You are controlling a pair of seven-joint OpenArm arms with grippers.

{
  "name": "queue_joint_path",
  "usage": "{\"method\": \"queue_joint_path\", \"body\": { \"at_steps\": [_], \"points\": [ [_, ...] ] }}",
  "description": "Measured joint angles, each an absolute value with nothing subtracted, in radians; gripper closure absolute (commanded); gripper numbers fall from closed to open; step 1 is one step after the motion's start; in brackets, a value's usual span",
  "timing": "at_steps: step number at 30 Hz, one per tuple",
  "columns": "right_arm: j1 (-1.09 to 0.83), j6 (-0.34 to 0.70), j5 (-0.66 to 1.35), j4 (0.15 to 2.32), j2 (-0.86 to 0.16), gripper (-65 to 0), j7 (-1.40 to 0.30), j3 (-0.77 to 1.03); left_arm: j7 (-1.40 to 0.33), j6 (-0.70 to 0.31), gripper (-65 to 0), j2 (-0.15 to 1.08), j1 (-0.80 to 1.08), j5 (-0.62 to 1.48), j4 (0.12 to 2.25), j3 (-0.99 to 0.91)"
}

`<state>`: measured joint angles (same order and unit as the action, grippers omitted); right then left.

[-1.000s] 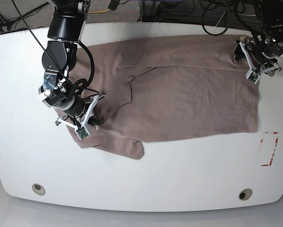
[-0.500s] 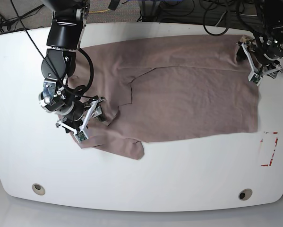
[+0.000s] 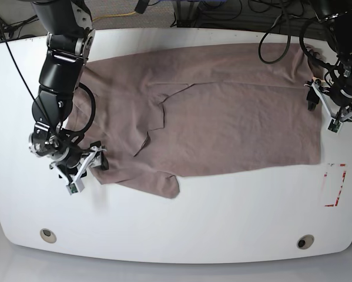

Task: Fold the T-shirt properly
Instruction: 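Move the right gripper to the shirt side edge and pinch it, then lower the left gripper to the opposite side edge and grasp it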

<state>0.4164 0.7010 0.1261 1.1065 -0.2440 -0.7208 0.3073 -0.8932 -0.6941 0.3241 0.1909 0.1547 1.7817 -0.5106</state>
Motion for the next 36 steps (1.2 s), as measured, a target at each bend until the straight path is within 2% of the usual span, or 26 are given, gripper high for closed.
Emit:
{"method": "queue_joint_path", "body": {
  "at_steps": [11, 18, 20, 22, 25, 26, 29, 31, 36],
  "points": [
    [0.607, 0.691, 0.096, 0.601, -0.329, -42.2, -0.424, 0.297, -0.893, -0.689, -45.8, 0.312, 0.110, 0.142, 1.780, -0.516],
    [0.637, 0.688, 0.002, 0.483, -0.302, -40.3, -0.303, 0.274, -0.891, -0.689, -45.8, 0.290, 0.040, 0.147, 1.781, -0.516],
    [0.640, 0.688, -0.014, 0.484, -0.279, -36.6, -0.301, 0.274, -0.891, -0.673, -46.3, 0.291, 0.014, 0.144, 1.780, -0.516],
    [0.640, 0.688, -0.015, 0.484, -0.257, -31.5, -0.297, 0.274, -0.890, -0.604, -46.5, 0.291, -0.007, 0.143, 1.780, -0.516],
    [0.639, 0.693, -0.012, 0.484, -0.237, -20.5, -0.293, 0.274, -0.890, -0.496, -47.5, 0.291, -0.038, 0.111, 1.757, -0.516],
    [0.639, 0.695, -0.012, 0.484, -0.235, -15.9, -0.297, 0.274, -0.885, -0.468, -50.0, 0.294, -0.059, 0.113, 1.728, -0.515],
    [0.638, 0.695, -0.013, 0.483, -0.233, -8.2, -0.300, 0.274, -0.891, -0.430, -56.9, 0.295, -0.129, 0.087, 1.605, -0.511],
    [0.635, 0.689, -0.011, 0.483, -0.228, -5.5, -0.294, 0.274, -0.894, -0.430, -59.6, 0.292, -0.185, 0.065, 1.498, -0.513],
    [0.636, 0.693, -0.016, 0.483, -0.216, -5.4, -0.300, 0.274, -0.885, -0.423, -59.4, 0.296, -0.297, 0.026, 1.288, -0.512]
  ]
}}
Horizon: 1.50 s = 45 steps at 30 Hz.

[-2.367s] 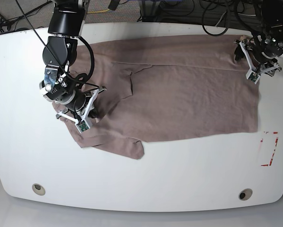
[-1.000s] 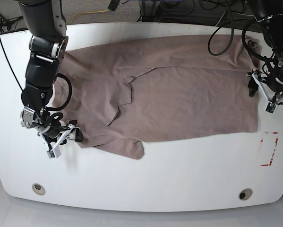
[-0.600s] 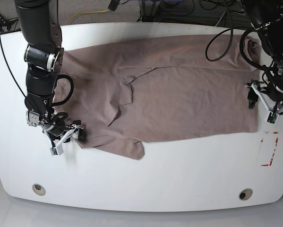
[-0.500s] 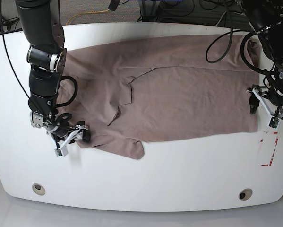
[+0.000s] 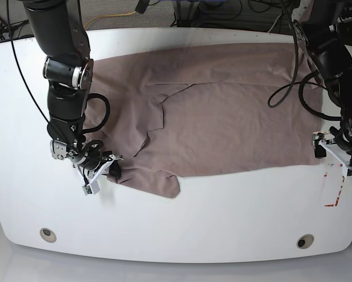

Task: Fold the T-shirt properly
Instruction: 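Lower the left gripper to the opposite side edge and grasp it, then lift the side edge with both grippers and fold it over lengthwise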

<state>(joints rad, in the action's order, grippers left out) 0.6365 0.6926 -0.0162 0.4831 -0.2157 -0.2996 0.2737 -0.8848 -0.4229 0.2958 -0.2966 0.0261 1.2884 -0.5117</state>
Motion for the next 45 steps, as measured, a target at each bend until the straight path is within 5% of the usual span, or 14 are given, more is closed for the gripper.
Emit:
{"method": "queue_joint_path", "body": {
  "at_steps": [14, 24, 31, 39, 41, 44, 45],
  "points": [
    [0.635, 0.693, -0.012, 0.483, -0.216, -5.1, -0.299, 0.274, -0.599, -0.338, -59.4, 0.307, -0.379, 0.027, 0.914, -0.381],
    [0.635, 0.693, -0.012, 0.483, -0.216, -4.9, -0.299, 0.274, -0.548, -0.324, -58.5, 0.300, -0.397, 0.023, 0.889, -0.382],
    [0.611, 0.692, -0.021, 0.557, -0.216, -4.9, -0.325, 0.273, -0.464, -0.322, -38.8, 0.258, -0.398, 0.023, 0.859, -0.361],
    [0.592, 0.692, -0.026, 0.669, -0.213, -4.9, -0.406, 0.272, -0.375, -0.318, -33.7, 0.286, -0.467, 0.031, 0.698, -0.299],
    [0.597, 0.692, -0.023, 0.685, -0.215, -4.8, -0.411, 0.271, -0.368, -0.326, -24.2, 0.294, -0.461, 0.041, 0.697, -0.299],
    [0.597, 0.692, -0.023, 0.690, -0.217, -0.3, -0.414, 0.271, -0.366, -0.324, -1.4, 0.303, -0.459, 0.043, 0.697, -0.299],
    [0.595, 0.692, -0.023, 0.690, -0.216, 0.0, -0.418, 0.271, -0.365, -0.321, 0.0, 0.306, -0.459, 0.039, 0.697, -0.299]
  ]
}}
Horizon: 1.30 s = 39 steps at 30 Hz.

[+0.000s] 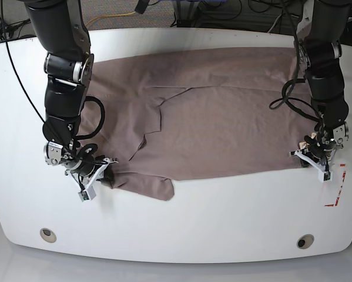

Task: Fold the T-shirt properly
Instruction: 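Lift the side edge with both grippers and fold it over lengthwise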

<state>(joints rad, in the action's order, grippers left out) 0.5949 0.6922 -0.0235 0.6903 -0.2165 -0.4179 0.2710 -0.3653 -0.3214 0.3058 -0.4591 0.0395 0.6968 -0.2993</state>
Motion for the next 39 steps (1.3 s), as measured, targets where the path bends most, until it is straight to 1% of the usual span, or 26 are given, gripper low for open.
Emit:
{"method": "queue_joint_path", "body": {
  "at_steps": [6, 10, 15, 18, 21, 24, 28, 33, 37, 39],
  "points": [
    [0.592, 0.693, -0.023, 0.713, -0.220, 0.0, -0.456, 0.271, -0.355, -0.322, 0.0, 0.302, -0.451, 0.042, 0.710, -0.300],
    [0.584, 0.692, -0.023, 0.783, -0.227, 0.0, -0.480, 0.270, -0.406, -0.329, 0.0, 0.290, -0.421, 0.029, 0.809, -0.299],
    [0.535, 0.698, -0.022, 0.945, -0.227, 0.0, -0.561, 0.271, -0.403, -0.337, 0.0, 0.287, -0.341, 0.033, 0.980, -0.298],
    [0.504, 0.700, -0.020, 1.040, -0.226, 0.0, -0.610, 0.270, -0.419, -0.337, 0.0, 0.289, -0.315, 0.034, 1.049, -0.298],
    [0.464, 0.699, -0.017, 1.159, -0.225, 0.0, -0.667, 0.273, -0.479, -0.384, 0.0, 0.289, -0.292, 0.046, 1.126, -0.298],
    [0.418, 0.699, -0.013, 1.268, -0.227, 0.0, -0.703, 0.274, -0.513, -0.421, 0.0, 0.289, -0.257, 0.110, 1.205, -0.298],
    [0.343, 0.702, -0.012, 1.401, -0.228, 0.0, -0.756, 0.276, -0.569, -0.424, 0.0, 0.292, -0.199, 0.176, 1.304, -0.297],
    [0.236, 0.699, -0.009, 1.558, -0.227, 0.0, -0.810, 0.276, -0.648, -0.419, 0.0, 0.295, -0.110, 0.207, 1.423, -0.298],
    [0.153, 0.705, 0.002, 1.667, -0.218, 0.0, -0.851, 0.335, -0.716, -0.422, 0.0, 0.294, -0.031, 0.233, 1.530, -0.302],
    [0.117, 0.705, -0.002, 1.710, -0.215, 0.0, -0.877, 0.369, -0.722, -0.430, 0.0, 0.290, 0.006, 0.256, 1.573, -0.331]
  ]
}}
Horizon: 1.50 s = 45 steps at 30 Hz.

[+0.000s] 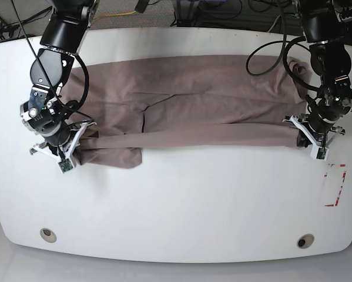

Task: Fold the T-shirt properly
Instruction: 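Lift the side edge with both grippers and fold it over lengthwise, then lay the folded strip down and smooth it with both grippers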

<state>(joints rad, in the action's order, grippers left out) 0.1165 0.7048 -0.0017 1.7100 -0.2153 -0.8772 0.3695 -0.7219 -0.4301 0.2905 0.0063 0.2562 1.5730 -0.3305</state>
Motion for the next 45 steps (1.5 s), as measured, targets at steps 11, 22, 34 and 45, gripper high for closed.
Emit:
{"method": "queue_joint_path", "body": {
  "at_steps": [11, 22, 34, 45],
  "points": [
    [-0.081, 0.707, 0.003, 1.887, -0.127, 0.0, -0.904, 0.507, -0.770, -0.551, 0.0, 0.298, 0.192, 0.331, 1.705, -0.471],
    [-0.234, 0.703, -0.016, 1.943, -0.028, 0.0, -0.919, 0.520, -0.787, -0.638, 0.0, 0.304, 0.319, 0.308, 1.707, -0.488],
    [-0.225, 0.700, -0.009, 1.943, 0.048, -49.8, -0.911, 0.698, -0.812, -0.668, -43.8, 0.305, 0.336, 0.307, 1.688, -0.484],
    [-0.139, 0.699, -0.006, 1.939, 0.002, -53.1, -0.913, 0.672, -0.867, -0.660, -41.0, 0.284, 0.282, 0.314, 1.826, -0.519]
  ]
}}
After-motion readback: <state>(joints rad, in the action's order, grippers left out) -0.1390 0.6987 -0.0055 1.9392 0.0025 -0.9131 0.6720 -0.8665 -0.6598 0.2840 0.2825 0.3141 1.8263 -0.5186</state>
